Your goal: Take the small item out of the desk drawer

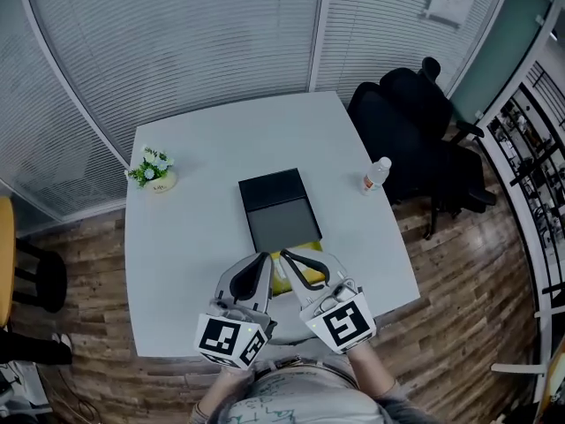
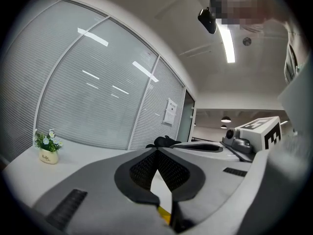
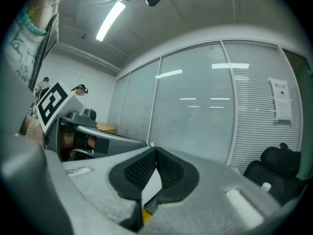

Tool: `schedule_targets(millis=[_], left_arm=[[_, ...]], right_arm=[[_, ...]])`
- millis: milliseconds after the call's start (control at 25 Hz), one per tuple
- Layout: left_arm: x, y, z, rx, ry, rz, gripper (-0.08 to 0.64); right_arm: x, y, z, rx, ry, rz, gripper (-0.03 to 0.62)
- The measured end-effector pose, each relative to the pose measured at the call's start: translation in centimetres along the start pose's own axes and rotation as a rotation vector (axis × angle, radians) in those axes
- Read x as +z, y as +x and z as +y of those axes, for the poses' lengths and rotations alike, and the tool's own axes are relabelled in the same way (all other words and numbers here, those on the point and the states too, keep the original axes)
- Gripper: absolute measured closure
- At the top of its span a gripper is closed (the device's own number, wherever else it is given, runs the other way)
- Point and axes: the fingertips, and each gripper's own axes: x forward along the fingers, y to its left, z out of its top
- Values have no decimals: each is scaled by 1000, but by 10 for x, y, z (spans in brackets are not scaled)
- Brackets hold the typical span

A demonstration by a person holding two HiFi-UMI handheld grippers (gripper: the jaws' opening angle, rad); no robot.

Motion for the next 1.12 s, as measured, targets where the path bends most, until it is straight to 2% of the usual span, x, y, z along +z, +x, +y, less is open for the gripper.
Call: schedule_targets(millis=[200,440,720,1120], left_arm=[[-13,5,7,-38,9,32,563],[-12,18,-2,-32,8,32,563],[-1,34,-17,46,6,19,563],[-4,48,-30,98,13,-1,563]], right_arm=[[-11,5,0,-33,7,16,589],[-12,-3,-16,-25,8,16,589],[-7,-14,-40,40,7,2,589],[-9,-22,-56,106,-2,-14,589]])
